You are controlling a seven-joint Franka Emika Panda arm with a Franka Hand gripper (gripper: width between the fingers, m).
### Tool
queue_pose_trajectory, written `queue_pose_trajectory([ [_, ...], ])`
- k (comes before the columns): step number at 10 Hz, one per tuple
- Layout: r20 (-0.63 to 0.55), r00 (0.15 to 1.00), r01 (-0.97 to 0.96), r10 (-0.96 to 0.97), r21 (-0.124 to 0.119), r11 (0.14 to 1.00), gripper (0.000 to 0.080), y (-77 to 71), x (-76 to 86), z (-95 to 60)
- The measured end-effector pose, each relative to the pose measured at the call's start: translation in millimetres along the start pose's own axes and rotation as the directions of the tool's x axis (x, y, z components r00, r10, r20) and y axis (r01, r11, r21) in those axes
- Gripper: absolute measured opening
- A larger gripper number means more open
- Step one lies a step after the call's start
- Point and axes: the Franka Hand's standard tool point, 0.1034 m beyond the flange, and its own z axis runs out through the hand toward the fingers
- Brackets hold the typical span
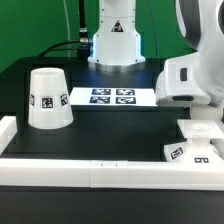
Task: Assemble lamp
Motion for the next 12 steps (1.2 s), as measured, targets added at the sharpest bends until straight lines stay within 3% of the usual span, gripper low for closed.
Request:
queue_pose_trajectory([
  [3, 0.004, 1.0, 0.001, -0.001, 0.001, 1.0, 0.0699, 1.6, 4.9, 6.9],
  [4, -0.002, 1.0, 0.0, 0.0, 0.003, 1.0, 0.058, 2.8, 7.7, 8.1],
  [9, -0.007, 1.0, 0.012, -0.012, 0.007, 1.0, 0.0576, 4.3, 7.8, 4.1],
  [11, -0.017, 0.998, 0.056, -0.055, 0.018, 0.998, 0.0576, 6.8, -2.1, -14.7],
  [12, -0.033, 0.996, 0.087, -0.086, 0.033, 0.996, 0.0576, 13.4, -13.3, -35.4],
])
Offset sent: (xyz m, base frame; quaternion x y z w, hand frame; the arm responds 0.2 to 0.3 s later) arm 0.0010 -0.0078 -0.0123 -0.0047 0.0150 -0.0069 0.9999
